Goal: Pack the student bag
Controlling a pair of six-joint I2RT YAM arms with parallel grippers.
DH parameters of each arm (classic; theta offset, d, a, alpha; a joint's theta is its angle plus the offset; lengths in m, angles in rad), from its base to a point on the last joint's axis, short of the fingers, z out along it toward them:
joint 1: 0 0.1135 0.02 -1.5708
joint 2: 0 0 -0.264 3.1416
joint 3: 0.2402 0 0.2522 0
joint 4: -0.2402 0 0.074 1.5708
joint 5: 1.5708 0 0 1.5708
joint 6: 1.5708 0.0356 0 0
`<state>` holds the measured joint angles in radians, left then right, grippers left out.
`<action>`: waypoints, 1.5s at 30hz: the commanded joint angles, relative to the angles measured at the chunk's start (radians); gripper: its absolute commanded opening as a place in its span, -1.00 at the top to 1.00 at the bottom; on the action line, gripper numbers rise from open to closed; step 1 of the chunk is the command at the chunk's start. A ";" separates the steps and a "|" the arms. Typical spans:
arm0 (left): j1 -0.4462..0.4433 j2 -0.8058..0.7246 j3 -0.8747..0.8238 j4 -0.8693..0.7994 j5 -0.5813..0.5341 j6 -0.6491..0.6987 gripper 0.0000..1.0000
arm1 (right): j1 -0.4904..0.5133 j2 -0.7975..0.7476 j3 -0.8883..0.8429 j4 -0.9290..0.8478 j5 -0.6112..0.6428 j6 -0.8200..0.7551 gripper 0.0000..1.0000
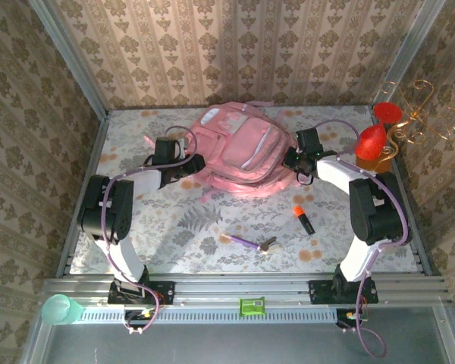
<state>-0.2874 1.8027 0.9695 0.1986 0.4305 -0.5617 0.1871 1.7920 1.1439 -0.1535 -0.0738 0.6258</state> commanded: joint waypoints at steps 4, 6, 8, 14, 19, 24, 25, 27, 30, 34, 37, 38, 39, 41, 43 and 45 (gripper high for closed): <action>-0.021 -0.013 -0.064 0.121 0.066 -0.039 0.87 | -0.007 0.028 0.183 -0.169 0.063 -0.142 0.53; -0.030 -0.040 -0.095 0.153 0.067 -0.062 1.00 | -0.010 0.015 0.226 -0.244 0.147 -0.164 0.35; -0.042 -0.078 -0.145 0.194 0.052 -0.098 1.00 | -0.009 -0.028 0.230 -0.289 0.219 -0.173 0.13; -0.101 -0.190 -0.272 0.284 -0.048 -0.207 1.00 | 0.117 -0.242 0.102 -0.290 0.238 -0.151 -0.16; -0.130 -0.224 -0.322 0.314 -0.117 -0.253 1.00 | 0.397 -0.290 0.028 -0.227 0.142 -0.057 -0.20; -0.130 -0.231 -0.325 0.316 -0.120 -0.248 1.00 | 0.584 -0.183 0.028 -0.109 0.059 0.074 -0.11; -0.130 -0.230 -0.324 0.313 -0.122 -0.244 1.00 | 0.603 -0.153 0.029 -0.085 0.050 0.098 -0.08; -0.130 -0.230 -0.325 0.312 -0.125 -0.243 1.00 | 0.623 -0.097 0.040 -0.043 0.051 0.140 -0.04; -0.130 -0.230 -0.325 0.314 -0.122 -0.242 1.00 | 0.627 -0.025 0.048 0.033 0.043 0.195 0.05; -0.130 -0.236 -0.328 0.311 -0.123 -0.236 1.00 | 0.627 0.066 0.092 0.074 0.052 0.236 0.10; -0.130 -0.242 -0.327 0.305 -0.124 -0.230 1.00 | 0.622 0.101 0.105 0.112 0.070 0.260 0.10; -0.130 -0.244 -0.327 0.303 -0.124 -0.228 1.00 | 0.619 0.114 0.114 0.112 0.078 0.265 0.10; -0.130 -0.245 -0.327 0.302 -0.124 -0.228 1.00 | 0.616 0.123 0.118 0.116 0.084 0.272 0.10; -0.130 -0.245 -0.328 0.304 -0.123 -0.227 1.00 | 0.608 0.144 0.122 0.147 0.084 0.293 0.15; -0.129 -0.245 -0.330 0.304 -0.123 -0.226 1.00 | 0.597 0.164 0.125 0.167 0.073 0.318 0.22; -0.130 -0.245 -0.331 0.305 -0.124 -0.224 1.00 | 0.592 0.175 0.123 0.191 0.074 0.335 0.30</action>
<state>-0.4110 1.5936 0.6540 0.4854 0.2996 -0.8162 0.7998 1.9358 1.2411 -0.0452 -0.0174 0.9131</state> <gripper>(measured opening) 0.045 0.358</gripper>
